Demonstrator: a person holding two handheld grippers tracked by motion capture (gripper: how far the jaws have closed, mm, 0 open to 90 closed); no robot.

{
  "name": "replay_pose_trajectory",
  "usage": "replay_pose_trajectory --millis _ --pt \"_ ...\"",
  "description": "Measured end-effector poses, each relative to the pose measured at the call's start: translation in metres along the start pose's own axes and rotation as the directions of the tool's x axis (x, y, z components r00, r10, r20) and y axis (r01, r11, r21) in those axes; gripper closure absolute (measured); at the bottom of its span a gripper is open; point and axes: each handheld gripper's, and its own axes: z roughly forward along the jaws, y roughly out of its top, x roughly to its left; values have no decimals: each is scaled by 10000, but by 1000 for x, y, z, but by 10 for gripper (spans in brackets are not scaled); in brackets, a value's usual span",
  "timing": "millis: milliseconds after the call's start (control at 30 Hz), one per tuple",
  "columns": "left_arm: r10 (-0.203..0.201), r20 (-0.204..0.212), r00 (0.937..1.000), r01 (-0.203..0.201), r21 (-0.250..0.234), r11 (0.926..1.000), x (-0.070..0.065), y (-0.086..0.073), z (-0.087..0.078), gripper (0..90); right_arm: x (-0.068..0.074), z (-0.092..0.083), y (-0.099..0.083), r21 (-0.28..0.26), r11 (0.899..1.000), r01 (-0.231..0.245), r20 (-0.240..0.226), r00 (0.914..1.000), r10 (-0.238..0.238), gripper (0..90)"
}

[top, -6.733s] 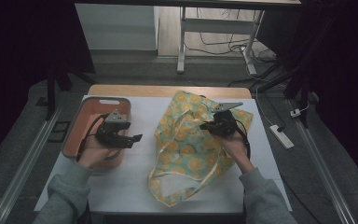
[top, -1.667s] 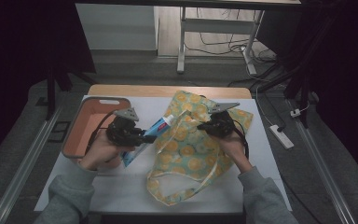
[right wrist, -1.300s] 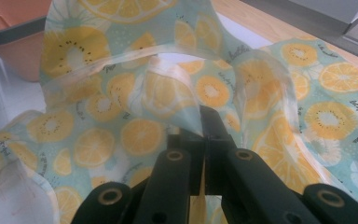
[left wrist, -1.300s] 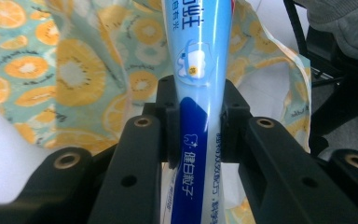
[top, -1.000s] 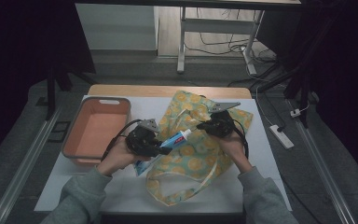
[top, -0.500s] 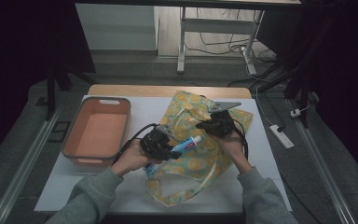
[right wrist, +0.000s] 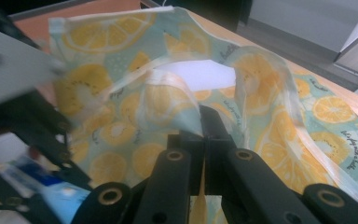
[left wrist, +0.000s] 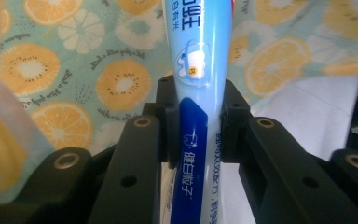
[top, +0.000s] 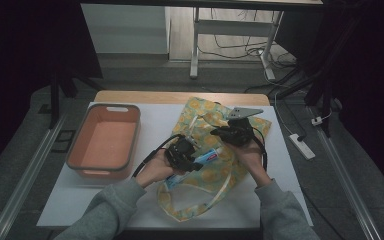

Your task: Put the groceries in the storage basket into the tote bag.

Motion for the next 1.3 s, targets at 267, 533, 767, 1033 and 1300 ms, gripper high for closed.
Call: replay_pose_trajectory --millis 267,533,767,1033,1300 --pt "-250 -82 9997 249 -122 9996 7 9 13 737 4 -1 2 -128 9999 -2 -130 9999 1 893" --pt "-573 -96 9983 570 -317 9979 7 22 23 736 9 2 3 -112 9999 70 -337 9994 -73 893" --pt "-930 -193 9955 912 -809 9925 11 27 32 734 7 0 2 -152 9999 -32 -302 9995 27 893" --pt "-1139 -200 9933 1118 -846 9901 14 34 40 734 6 2 1 -56 10000 -61 -329 9994 59 893" --pt "-1325 87 9911 1325 -1252 9832 11 42 40 733 0 -3 0 -370 9984 -438 -162 9989 432 893"
